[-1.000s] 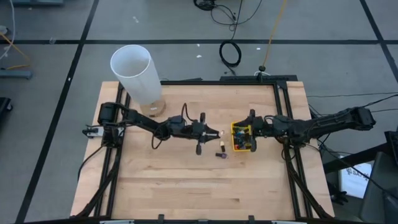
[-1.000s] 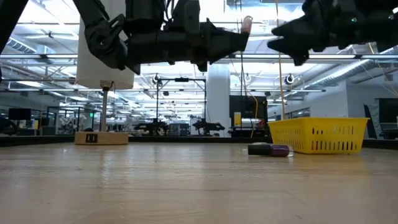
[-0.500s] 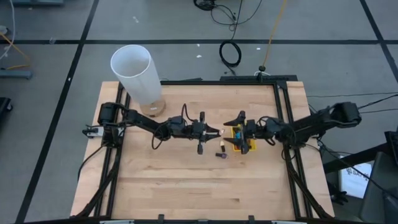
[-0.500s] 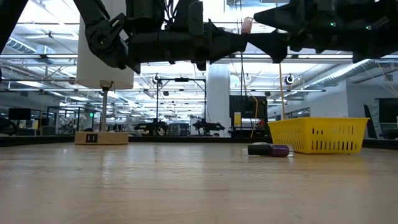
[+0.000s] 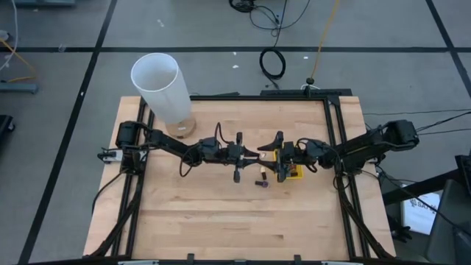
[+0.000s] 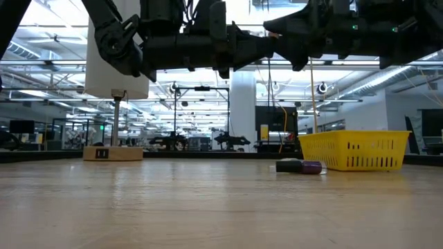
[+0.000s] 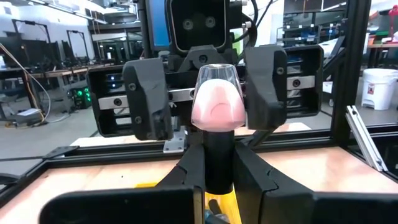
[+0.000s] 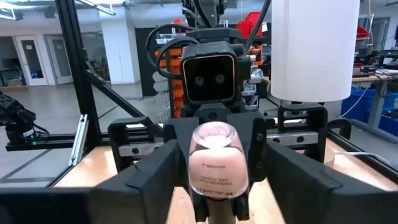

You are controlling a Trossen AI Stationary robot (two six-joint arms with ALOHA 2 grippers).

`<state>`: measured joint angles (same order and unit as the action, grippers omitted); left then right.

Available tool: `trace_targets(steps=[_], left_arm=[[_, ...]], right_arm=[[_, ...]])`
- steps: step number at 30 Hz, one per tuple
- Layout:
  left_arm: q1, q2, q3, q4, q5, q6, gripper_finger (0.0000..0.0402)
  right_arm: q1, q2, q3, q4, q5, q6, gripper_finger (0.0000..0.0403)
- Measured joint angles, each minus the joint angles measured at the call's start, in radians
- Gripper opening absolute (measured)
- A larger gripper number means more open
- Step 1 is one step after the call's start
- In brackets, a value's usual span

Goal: Pick & Place Nail Polish
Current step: Put the light pink nail polish into the yellow bin

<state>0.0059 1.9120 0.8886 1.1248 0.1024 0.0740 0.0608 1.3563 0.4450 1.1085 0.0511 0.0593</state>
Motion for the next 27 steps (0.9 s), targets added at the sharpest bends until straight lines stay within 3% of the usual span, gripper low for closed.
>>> trace_targets(steps=[6,12,15,22,27], left_arm=[[0.000,0.000,0.000,0.000,-0.001,0.002,0.0035],[0.000,0.000,0.000,0.000,-0.001,0.001,0.0044],[0.000,0.000,0.000,0.000,-0.006,-0.001,0.0075],[-0.021,0.000,0.002,-0.034,-0.157,-0.072,0.0179],[-0.029,0.000,0.047,-0.241,-0.204,-0.077,0.0265]], right_arm=[[0.000,0.000,0.000,0.001,-0.001,-0.001,0.0116],[0.000,0.000,0.000,0.000,-0.004,-0.022,0.0108],[0.000,0.000,0.001,-0.002,-0.004,-0.021,0.0108],[-0.002,-0.086,0.001,-0.138,0.000,-0.022,0.0108],[-0.002,-0.246,0.001,-0.360,-0.001,-0.014,0.0108]])
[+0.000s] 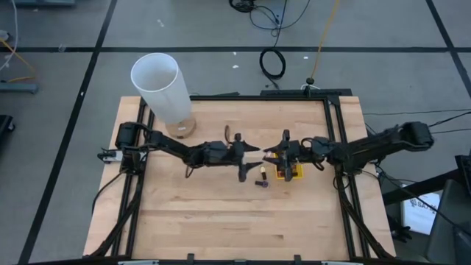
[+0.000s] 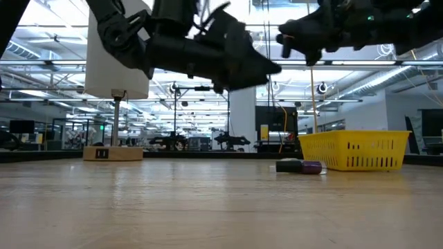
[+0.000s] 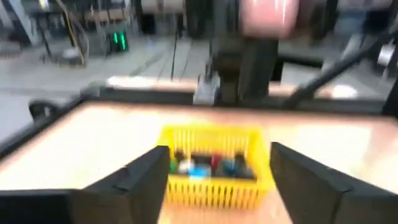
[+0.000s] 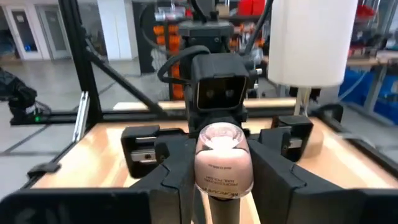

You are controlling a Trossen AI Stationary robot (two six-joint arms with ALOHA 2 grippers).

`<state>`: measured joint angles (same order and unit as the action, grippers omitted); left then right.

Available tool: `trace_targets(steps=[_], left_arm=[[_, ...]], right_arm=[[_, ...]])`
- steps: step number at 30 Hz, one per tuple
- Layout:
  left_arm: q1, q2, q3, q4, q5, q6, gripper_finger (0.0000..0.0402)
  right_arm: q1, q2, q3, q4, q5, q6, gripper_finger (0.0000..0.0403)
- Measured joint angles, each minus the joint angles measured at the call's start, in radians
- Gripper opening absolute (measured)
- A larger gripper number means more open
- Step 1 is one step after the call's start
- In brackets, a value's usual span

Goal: Pick & Place Nail Polish
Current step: Put the light pink nail polish into the yellow bin, then put the dark violet nail polish into the yellow bin

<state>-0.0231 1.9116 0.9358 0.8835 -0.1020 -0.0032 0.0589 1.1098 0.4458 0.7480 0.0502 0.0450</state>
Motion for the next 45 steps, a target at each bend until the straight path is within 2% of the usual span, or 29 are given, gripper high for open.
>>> trace_targets(steps=[6,11,16,23,32,34,40,45], left_arm=[[0.000,0.000,0.077,-0.301,0.002,-0.001,0.0341],[0.000,-0.001,0.091,-0.334,0.002,-0.002,0.0369],[0.003,-0.001,0.091,-0.335,-0.004,-0.002,0.0372],[0.004,-0.001,0.091,-0.335,-0.005,-0.002,0.0354],[0.003,-0.001,0.091,-0.335,-0.005,-0.002,0.0340],[0.003,-0.001,0.091,-0.335,-0.005,-0.002,0.0341],[0.002,-0.001,0.091,-0.335,-0.005,-0.002,0.0342],[-0.007,-0.001,0.091,-0.338,0.011,-0.008,0.0341]], right_arm=[[0.003,-0.191,0.000,-0.372,0.000,0.128,0.0108],[0.022,-0.268,0.000,-0.660,0.000,0.242,0.0108],[0.024,-0.268,0.000,-0.856,0.005,0.329,0.0108],[0.010,-0.240,-0.064,-0.881,0.058,0.380,0.0108],[-0.034,-0.239,-0.114,-0.880,0.058,0.419,0.0108],[-0.034,-0.239,-0.114,-0.879,0.058,0.419,0.0127],[-0.034,-0.239,-0.114,-0.832,0.058,0.417,0.0253],[-0.033,-0.240,-0.114,-0.730,0.053,0.391,0.0303]])
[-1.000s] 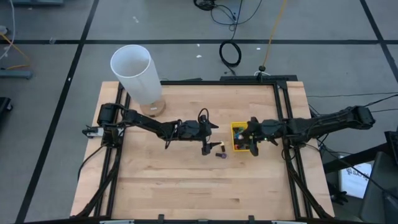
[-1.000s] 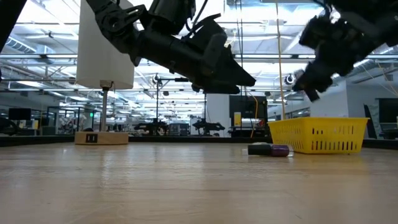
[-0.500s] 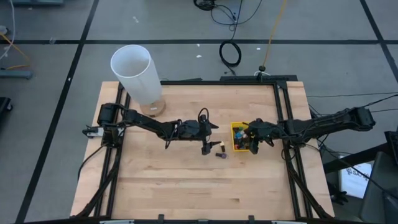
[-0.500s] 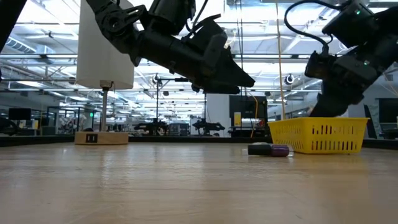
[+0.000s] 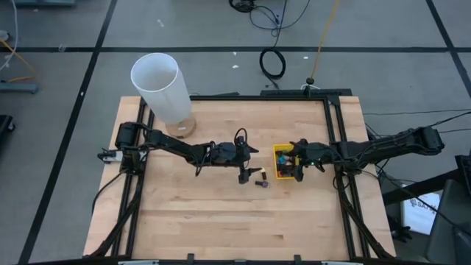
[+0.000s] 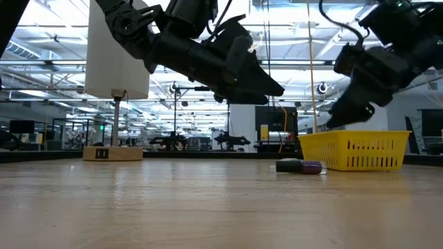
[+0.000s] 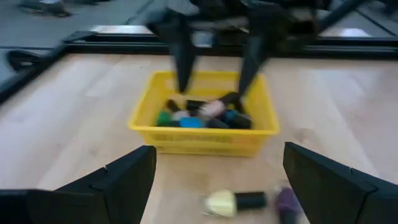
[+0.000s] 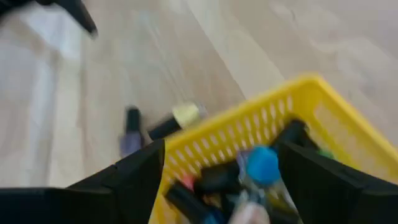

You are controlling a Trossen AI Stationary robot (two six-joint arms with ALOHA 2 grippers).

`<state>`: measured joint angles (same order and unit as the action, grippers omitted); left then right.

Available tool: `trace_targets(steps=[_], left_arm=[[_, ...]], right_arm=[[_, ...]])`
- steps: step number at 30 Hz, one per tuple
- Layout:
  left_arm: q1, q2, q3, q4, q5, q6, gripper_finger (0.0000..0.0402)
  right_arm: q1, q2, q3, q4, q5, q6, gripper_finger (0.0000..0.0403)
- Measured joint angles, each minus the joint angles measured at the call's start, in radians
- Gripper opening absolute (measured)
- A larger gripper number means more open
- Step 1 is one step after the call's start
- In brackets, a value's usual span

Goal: Pick & Place Nail Polish
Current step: Put the dark violet nail polish into the yellow bin

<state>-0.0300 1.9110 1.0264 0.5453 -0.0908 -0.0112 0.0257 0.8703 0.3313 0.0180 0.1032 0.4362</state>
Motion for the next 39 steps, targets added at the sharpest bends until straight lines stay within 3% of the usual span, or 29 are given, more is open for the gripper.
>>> trace_targets(steps=[3,10,21,28,39], left_arm=[[-0.021,0.000,0.000,-0.041,0.051,0.021,0.0341],[-0.095,0.000,0.000,-0.179,0.055,0.078,0.0322],[-0.136,0.056,0.011,-0.199,-0.014,0.080,0.0294],[-0.127,0.159,0.131,-0.235,0.033,0.089,0.0293],[-0.108,0.272,0.297,-0.453,0.056,0.114,0.0273]], right_arm=[[0.002,0.000,0.000,0.065,-0.002,-0.031,0.0310],[0.002,0.000,0.000,0.136,-0.003,-0.063,0.0303],[0.002,0.000,0.000,0.271,-0.003,-0.102,0.0299],[0.002,-0.006,-0.001,0.336,-0.003,-0.134,0.0298],[0.002,-0.015,0.000,0.337,-0.004,-0.135,0.0293]])
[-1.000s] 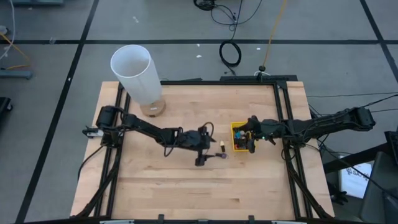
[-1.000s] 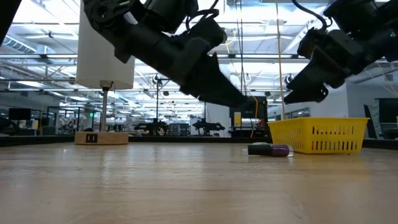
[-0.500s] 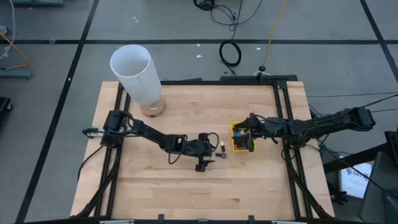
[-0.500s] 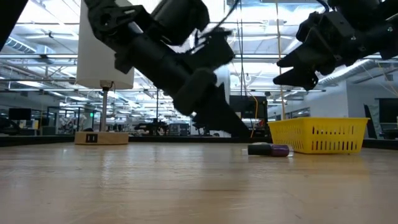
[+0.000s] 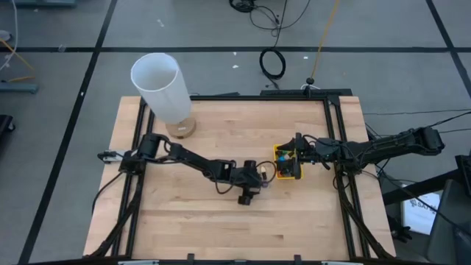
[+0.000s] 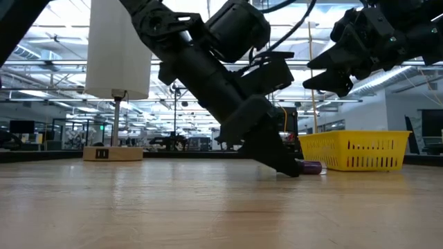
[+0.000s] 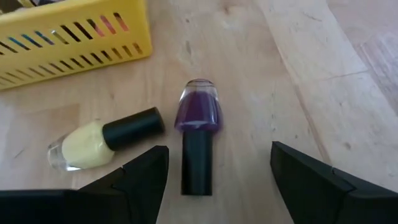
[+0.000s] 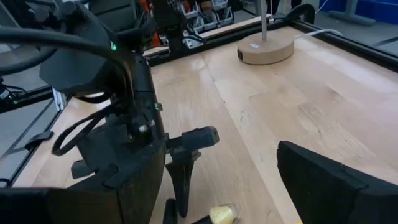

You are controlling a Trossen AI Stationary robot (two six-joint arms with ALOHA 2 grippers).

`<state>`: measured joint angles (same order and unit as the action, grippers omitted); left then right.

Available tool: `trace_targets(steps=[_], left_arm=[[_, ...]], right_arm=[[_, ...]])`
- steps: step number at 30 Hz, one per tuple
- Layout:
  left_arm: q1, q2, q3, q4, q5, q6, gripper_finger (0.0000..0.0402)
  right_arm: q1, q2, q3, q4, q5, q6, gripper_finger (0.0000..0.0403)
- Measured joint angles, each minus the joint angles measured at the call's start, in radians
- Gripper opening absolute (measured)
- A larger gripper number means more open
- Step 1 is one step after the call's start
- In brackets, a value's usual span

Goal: Pick & Place Nail Polish
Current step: Put the dark violet nail polish into the yellow bin

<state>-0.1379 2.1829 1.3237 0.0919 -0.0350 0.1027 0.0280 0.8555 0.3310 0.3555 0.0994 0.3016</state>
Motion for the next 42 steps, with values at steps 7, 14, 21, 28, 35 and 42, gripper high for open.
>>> trace_targets(steps=[7,14,21,28,35,42], left_arm=[[0.023,-0.005,-0.001,-0.011,0.047,-0.035,0.0246],[0.034,-0.005,-0.002,-0.052,0.054,-0.060,0.0168],[0.036,-0.005,-0.002,-0.074,0.068,-0.058,0.0059],[0.027,-0.010,-0.001,-0.109,0.086,-0.053,0.0038],[-0.004,-0.064,-0.008,-0.144,0.097,-0.054,0.0038],[-0.024,-0.168,-0.007,-0.113,0.065,-0.005,0.0038]], right_arm=[[0.000,0.001,0.000,-0.001,0.000,0.000,0.0293],[0.000,0.001,0.000,-0.007,0.000,0.000,0.0293],[0.000,0.001,0.000,-0.008,0.000,0.000,0.0293],[0.000,0.001,0.000,-0.009,0.000,0.000,0.0293],[0.000,0.001,0.000,-0.010,0.000,0.000,0.0293],[0.000,0.001,0.000,-0.009,0.002,-0.012,0.0293]])
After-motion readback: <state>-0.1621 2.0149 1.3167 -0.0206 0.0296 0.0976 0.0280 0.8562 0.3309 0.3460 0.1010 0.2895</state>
